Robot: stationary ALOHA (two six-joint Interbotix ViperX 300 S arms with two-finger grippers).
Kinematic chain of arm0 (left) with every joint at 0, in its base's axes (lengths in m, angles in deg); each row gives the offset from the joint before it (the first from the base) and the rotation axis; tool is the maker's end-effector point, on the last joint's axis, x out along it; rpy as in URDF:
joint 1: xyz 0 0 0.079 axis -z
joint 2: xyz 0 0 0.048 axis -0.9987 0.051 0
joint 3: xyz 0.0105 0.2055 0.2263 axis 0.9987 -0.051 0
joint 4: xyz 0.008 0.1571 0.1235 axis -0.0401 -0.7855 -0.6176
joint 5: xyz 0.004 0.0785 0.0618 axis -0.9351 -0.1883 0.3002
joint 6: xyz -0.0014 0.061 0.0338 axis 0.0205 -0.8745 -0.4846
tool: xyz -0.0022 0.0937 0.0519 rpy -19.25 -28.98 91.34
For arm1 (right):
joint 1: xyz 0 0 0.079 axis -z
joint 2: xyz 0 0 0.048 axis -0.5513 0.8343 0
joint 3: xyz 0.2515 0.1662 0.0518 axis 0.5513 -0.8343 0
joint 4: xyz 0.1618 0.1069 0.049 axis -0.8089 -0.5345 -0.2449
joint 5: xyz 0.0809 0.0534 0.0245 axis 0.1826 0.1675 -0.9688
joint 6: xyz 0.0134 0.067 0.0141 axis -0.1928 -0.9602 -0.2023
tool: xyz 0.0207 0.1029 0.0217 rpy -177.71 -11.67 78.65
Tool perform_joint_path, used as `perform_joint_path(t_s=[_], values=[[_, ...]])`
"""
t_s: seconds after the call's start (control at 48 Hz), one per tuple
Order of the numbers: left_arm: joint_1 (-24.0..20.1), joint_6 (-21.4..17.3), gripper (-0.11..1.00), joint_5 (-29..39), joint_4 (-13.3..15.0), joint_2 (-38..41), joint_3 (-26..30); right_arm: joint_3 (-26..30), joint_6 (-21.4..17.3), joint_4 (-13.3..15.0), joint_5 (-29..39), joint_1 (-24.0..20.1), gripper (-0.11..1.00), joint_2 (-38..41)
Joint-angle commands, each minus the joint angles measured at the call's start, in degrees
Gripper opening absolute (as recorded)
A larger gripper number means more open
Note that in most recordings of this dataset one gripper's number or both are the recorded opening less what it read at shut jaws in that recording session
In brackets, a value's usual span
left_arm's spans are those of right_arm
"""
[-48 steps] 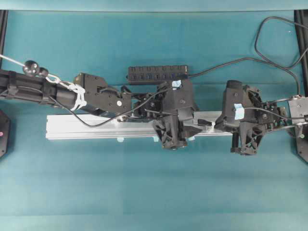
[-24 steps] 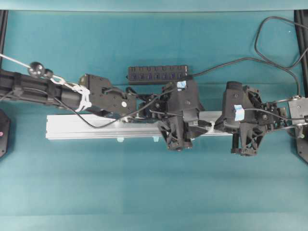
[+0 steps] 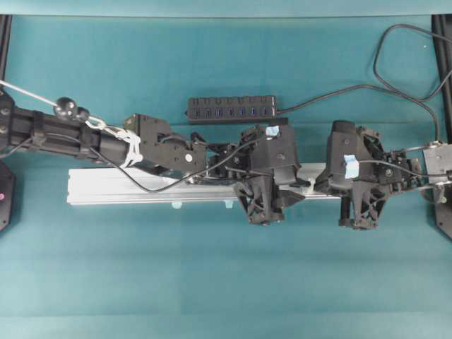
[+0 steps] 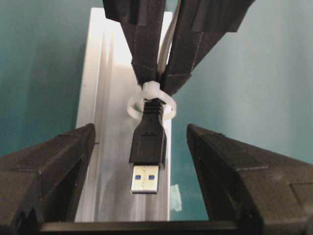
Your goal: Pass the USB cable through three rings with both arms.
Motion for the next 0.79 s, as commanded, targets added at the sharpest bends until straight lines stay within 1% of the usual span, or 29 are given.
perform_joint_path(t_s=[0.0, 0.083, 0.25, 0.417, 0.584, 0.771], values=[[0.0, 0.2, 0.79, -0.2, -0.1, -0.2, 0.9, 0.4, -0.3, 0.2, -0.4, -0.2, -0.09, -0.3], [0.0, 0.2, 0.75, -0.3, -0.1, -0.2, 0.9, 0.4, -0.2, 0.2, -0.4, -0.2, -0.09, -0.3], [0.0, 0.1, 0.64, -0.2, -0.1, -0.2, 0.9, 0.4, -0.2, 0.2, -0.4, -0.2, -0.09, -0.2], [0.0, -0.3, 0.47, -0.2, -0.1, -0.3, 0.6, 0.3, -0.2, 0.2, -0.4, -0.2, -0.09, -0.2], [0.1, -0.7, 0.23, -0.2, -0.2, -0.3, 0.9, 0.4, -0.4, 0.2, -0.3, -0.4, -0.09, -0.3], [0.1, -0.8, 0.22, -0.2, -0.1, -0.5, 0.9, 0.4, -0.6, -0.1, 0.4, -1.1, -0.09, -0.2]])
